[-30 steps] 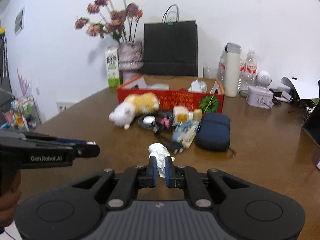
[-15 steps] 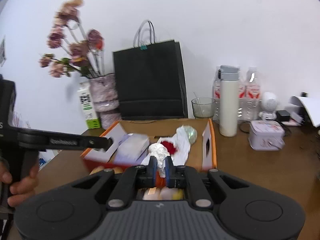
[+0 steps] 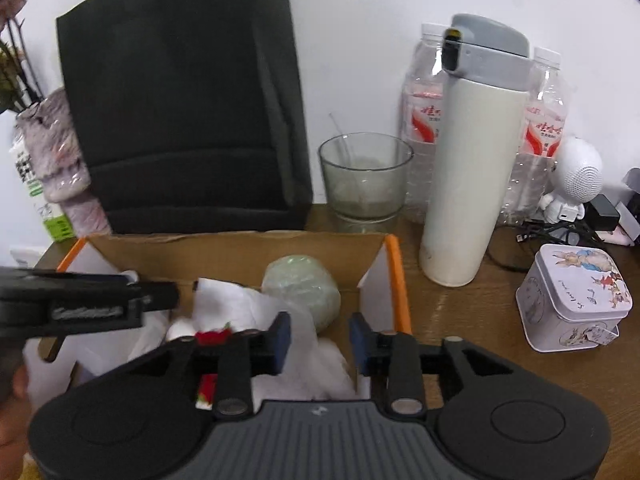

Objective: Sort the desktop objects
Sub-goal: 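Carry both white pieces into the box and open both grippers there, then withdraw both open grippers from the box back over the table, then grasp the plush sheep toy with the left gripper while the right grasps the cream plug, then lift the plush toy with the left gripper while the right lifts the cream plug, then lower the plush toy into the box with the left gripper while the right drops the plug there, then withdraw both open grippers from the box back over the table, then grasp the white round cap with the left gripper while the right grasps the yellow block, then lift the white cap with the left gripper while the right lifts the yellow block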

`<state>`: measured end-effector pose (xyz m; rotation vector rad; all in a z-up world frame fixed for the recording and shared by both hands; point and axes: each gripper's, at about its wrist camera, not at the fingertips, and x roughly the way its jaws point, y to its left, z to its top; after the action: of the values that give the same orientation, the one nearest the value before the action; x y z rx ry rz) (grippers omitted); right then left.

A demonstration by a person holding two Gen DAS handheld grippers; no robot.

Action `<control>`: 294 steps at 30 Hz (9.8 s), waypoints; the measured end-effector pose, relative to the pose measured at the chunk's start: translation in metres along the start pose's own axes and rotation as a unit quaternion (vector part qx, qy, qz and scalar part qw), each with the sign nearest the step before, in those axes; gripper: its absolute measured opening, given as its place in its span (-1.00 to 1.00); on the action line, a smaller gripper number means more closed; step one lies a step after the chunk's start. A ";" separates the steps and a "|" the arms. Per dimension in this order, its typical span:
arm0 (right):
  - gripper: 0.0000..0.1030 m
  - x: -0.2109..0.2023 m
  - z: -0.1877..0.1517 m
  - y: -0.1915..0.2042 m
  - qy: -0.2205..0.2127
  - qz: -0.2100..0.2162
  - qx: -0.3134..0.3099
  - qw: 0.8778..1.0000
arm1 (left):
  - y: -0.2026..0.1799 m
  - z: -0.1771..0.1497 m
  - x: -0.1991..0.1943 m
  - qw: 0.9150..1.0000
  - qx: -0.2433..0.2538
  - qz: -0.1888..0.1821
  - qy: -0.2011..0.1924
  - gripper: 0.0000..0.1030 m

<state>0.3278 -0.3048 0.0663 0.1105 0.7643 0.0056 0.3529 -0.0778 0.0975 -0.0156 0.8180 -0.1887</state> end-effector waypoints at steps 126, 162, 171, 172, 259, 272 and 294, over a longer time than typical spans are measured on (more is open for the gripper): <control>-0.42 -0.281 -0.321 0.058 -0.102 0.082 -0.057 0.990 | 0.035 -0.343 -0.302 0.997 0.025 0.015 -0.067 0.81; -0.41 -0.184 -0.104 0.021 -0.114 0.071 -0.014 0.991 | 0.045 -0.076 -0.110 0.997 0.058 0.028 -0.035 -0.04; -0.41 -0.034 -0.051 0.026 0.019 0.024 0.002 1.000 | 0.053 -0.065 -0.012 0.995 0.069 0.074 0.023 0.00; -0.41 -0.021 -0.053 0.025 0.034 0.022 0.010 0.999 | 0.047 -0.067 -0.009 0.993 0.085 0.082 0.020 0.12; -0.28 -0.105 -0.169 0.036 -0.057 0.047 -0.041 0.996 | -0.030 -0.212 -0.105 0.996 0.073 -0.003 -0.058 -0.28; -0.80 -0.095 -0.182 0.023 -0.065 0.037 -0.055 0.996 | -0.021 -0.240 -0.128 0.992 0.091 -0.024 -0.088 -0.45; -0.80 -0.211 -0.285 0.027 -0.165 0.061 0.002 0.984 | -0.011 -0.308 -0.218 0.996 0.012 -0.048 -0.079 -0.45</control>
<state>-0.0205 -0.2595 0.0107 0.1574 0.4253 0.1009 -0.0185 -0.0331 0.0459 -0.0461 0.6572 -0.2843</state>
